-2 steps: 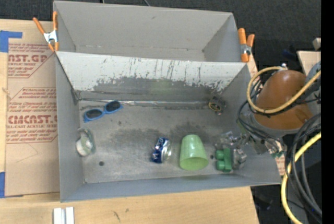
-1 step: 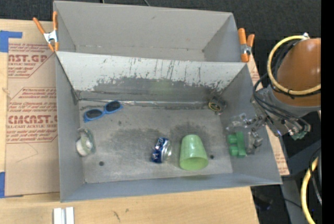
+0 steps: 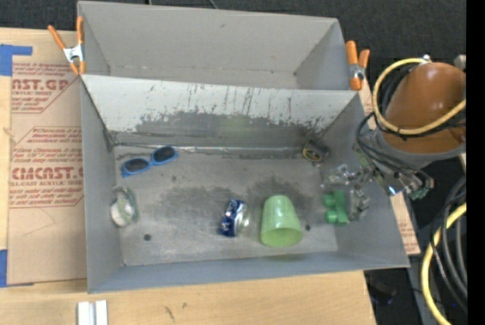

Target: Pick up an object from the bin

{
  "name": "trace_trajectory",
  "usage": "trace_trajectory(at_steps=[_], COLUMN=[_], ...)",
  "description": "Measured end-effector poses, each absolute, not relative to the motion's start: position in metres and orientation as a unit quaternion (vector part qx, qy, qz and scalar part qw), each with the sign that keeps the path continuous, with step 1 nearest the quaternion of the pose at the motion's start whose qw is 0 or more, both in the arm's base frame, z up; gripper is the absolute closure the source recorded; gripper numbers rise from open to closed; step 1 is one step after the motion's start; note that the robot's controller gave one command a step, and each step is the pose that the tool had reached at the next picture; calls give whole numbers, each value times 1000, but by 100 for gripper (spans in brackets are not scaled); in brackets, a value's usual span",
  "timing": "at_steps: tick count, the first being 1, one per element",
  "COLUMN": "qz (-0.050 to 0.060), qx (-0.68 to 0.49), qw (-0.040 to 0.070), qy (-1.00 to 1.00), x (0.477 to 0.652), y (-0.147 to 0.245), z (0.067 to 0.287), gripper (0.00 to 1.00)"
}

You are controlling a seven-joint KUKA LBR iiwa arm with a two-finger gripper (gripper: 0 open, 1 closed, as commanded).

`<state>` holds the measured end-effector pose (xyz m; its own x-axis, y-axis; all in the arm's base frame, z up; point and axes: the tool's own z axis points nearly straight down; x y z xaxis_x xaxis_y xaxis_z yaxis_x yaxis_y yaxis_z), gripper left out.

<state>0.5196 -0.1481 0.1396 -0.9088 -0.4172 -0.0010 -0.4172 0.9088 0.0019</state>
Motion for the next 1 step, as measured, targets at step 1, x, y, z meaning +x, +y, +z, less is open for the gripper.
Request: trace_trajectory(at_steps=[1], qz=[-2], qx=[-210], qw=[5], qy=[978], x=[517], y=[-132], z=[253], gripper=[100])
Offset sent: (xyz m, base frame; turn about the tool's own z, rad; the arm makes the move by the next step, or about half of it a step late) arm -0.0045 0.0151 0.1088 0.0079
